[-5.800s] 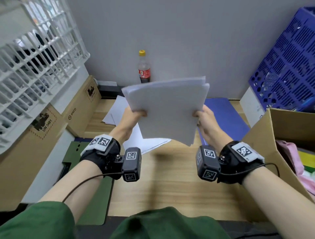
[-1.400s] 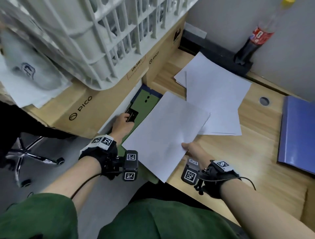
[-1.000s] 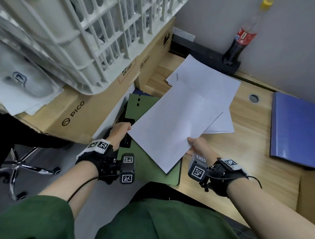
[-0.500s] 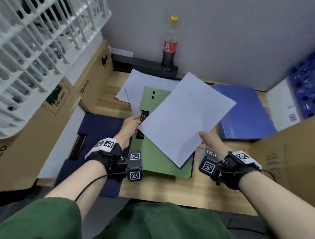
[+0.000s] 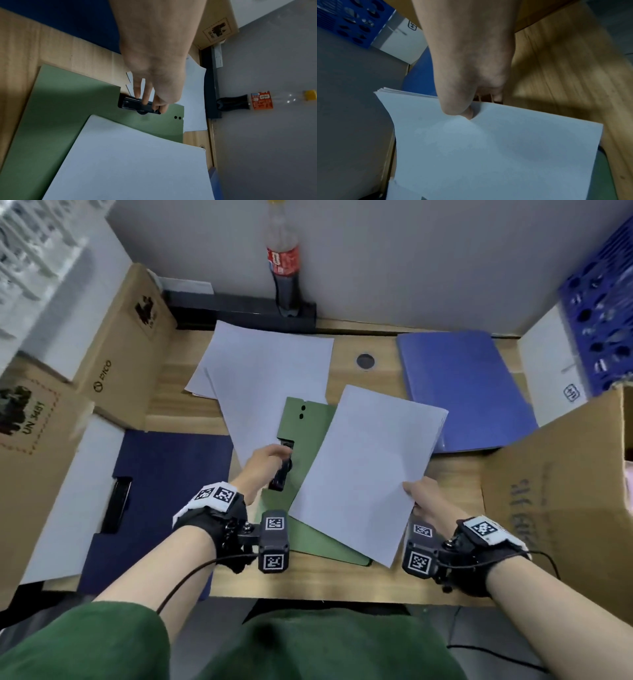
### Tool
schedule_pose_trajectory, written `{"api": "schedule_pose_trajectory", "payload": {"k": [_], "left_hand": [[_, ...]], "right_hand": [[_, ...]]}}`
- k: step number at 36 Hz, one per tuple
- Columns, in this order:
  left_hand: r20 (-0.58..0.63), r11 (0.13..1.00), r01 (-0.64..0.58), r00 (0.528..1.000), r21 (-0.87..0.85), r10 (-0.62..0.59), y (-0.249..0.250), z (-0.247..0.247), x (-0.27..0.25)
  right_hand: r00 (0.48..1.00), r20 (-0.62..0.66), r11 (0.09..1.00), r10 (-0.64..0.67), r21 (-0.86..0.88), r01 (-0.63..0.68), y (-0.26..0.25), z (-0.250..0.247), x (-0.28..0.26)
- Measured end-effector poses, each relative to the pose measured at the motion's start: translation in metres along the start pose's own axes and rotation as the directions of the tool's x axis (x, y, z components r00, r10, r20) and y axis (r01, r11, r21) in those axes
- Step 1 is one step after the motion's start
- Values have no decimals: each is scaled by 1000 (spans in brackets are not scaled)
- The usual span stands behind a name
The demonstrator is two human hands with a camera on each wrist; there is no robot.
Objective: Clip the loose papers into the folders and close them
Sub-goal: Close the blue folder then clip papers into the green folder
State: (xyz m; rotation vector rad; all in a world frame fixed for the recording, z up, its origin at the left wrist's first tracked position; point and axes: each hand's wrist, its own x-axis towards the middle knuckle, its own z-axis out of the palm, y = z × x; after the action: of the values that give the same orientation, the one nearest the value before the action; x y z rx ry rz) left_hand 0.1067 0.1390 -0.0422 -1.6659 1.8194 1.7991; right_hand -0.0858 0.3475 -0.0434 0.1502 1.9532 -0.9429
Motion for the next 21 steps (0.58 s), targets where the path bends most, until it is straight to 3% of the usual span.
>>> {"api": "schedule_pose_trajectory", "payload": {"k": [5, 10, 16, 21], "left_hand": [[51, 995, 31, 998, 99, -36, -2, 9, -3], [7, 991, 61, 998, 115, -63, -2, 14, -7], [96, 958, 98, 987, 270, -128, 7, 21, -13], [36, 930, 123, 989, 347, -145, 8, 21, -14]], "right_hand": [[999, 28, 1000, 18, -19, -17, 7, -9, 3], [995, 103, 1000, 1, 11, -2, 3, -7, 5], [977, 209, 998, -32, 52, 21, -3, 2, 0], [964, 262, 998, -47, 60, 32, -2, 5, 2]]}}
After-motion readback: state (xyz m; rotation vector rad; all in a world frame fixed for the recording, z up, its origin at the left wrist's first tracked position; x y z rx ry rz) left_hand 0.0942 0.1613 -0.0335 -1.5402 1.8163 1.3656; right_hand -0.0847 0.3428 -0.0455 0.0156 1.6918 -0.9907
